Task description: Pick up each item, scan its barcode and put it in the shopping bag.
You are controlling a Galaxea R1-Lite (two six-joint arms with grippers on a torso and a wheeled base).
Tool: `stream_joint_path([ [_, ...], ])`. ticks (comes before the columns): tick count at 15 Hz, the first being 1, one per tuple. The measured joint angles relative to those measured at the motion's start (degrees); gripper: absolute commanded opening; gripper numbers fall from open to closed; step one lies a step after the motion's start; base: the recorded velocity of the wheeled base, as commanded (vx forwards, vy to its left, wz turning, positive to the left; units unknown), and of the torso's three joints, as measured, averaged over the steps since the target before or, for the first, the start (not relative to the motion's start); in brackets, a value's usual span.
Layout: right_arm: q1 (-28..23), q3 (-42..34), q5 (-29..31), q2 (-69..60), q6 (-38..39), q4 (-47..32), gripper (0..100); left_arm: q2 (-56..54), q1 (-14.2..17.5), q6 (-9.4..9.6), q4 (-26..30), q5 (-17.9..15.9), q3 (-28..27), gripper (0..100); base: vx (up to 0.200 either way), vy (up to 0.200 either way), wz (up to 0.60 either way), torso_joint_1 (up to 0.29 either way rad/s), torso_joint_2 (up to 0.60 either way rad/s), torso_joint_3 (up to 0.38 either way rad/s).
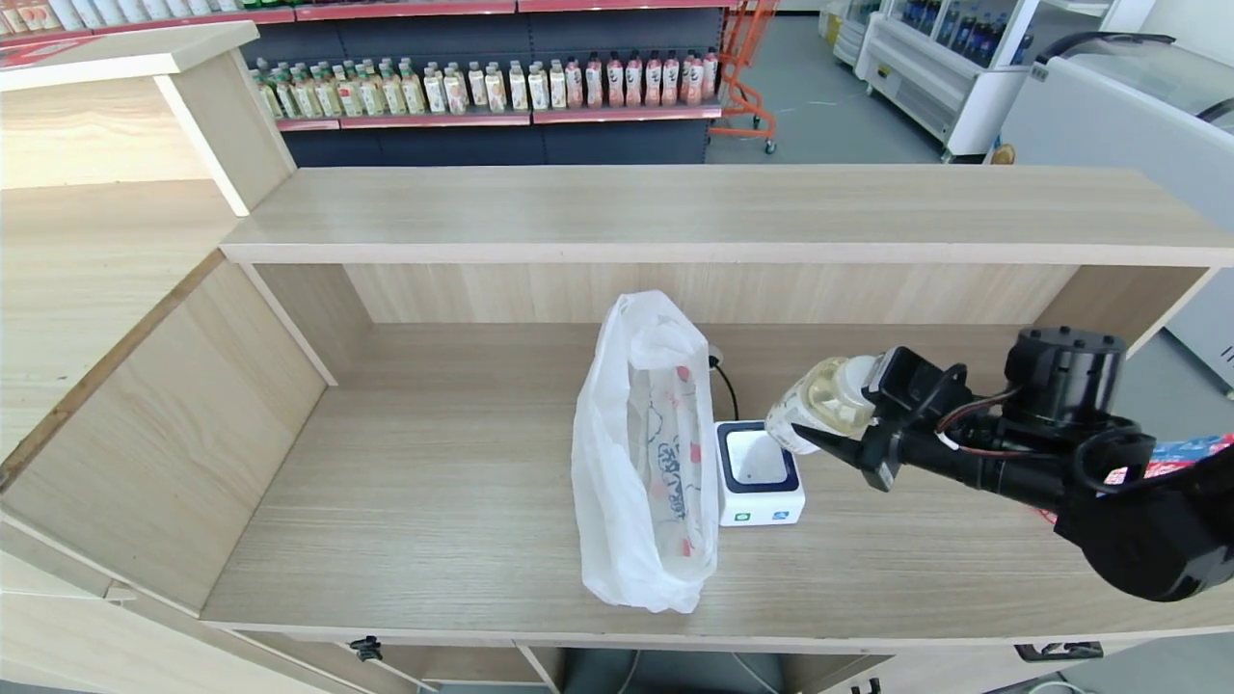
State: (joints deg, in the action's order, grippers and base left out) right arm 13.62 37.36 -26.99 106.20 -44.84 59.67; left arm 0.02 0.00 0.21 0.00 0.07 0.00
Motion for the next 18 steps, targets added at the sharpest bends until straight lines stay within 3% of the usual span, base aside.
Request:
stream_joint_path([
  [8, 0.8, 2.8, -3.9, 8.1, -8.5, 3.2, 0, 0.0, 0.0, 0.0, 0.0, 0.0, 0.0, 100, 0.0, 0.0, 0.0, 0.0, 0.0, 0.0],
  [18, 0.4, 4.9, -4.2, 10.3, -13.7, 3.6, 0, 0.0, 0.0, 0.0, 0.0, 0.0, 0.0, 100, 0.0, 0.0, 0.0, 0.0, 0.0, 0.0],
])
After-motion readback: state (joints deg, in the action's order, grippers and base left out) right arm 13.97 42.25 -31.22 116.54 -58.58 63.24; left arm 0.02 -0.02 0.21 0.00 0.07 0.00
